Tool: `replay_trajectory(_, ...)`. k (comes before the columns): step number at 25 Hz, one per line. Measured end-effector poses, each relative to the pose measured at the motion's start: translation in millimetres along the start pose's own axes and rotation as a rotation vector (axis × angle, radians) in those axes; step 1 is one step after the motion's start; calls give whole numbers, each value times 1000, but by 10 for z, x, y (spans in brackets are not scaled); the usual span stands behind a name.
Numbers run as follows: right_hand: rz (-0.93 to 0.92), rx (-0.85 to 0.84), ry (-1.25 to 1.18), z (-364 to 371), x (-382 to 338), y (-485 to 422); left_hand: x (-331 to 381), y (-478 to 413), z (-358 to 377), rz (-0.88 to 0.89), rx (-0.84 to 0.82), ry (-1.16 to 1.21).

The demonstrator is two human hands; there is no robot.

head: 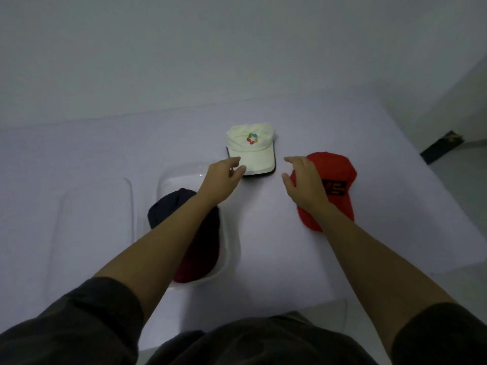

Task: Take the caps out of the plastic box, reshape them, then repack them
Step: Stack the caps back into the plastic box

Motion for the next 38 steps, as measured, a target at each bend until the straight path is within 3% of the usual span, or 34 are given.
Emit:
replay_trajectory(4,292,107,37,-416,768,549,396,-230,794,-164,-261,134)
replay_trajectory(8,601,-144,-35,-268,1356,1148,616,-446,1460,-313,-438,216)
replay_trajectory(12,707,-291,-128,-11,1528,1405,712,-510,1867,-411,-554,412)
replay_trajectory(21,691,-228,-170,52,1572,1485,758,-637,2041,-427,-670,480)
replay_trajectory(29,641,-63,-149,-91,1426,1432,939,-520,1988,-414,-771,477)
replay_trajectory(34,543,13,-200,-159,1033,1169,1039,-501,1405,-310,-737,513)
replay_trajectory(38,478,0,-256,-39,648,905,1045,-532,484,-194,-598,471)
Point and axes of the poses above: each hand's wrist, its own y-axis away from the middle knuckle, its own z-axis out of the palm, x = y × z, the point moved 7 cm from there along -y, towards the middle knuckle, and after that the axes turned 9 degrees about -z, right-handed, at the moved point
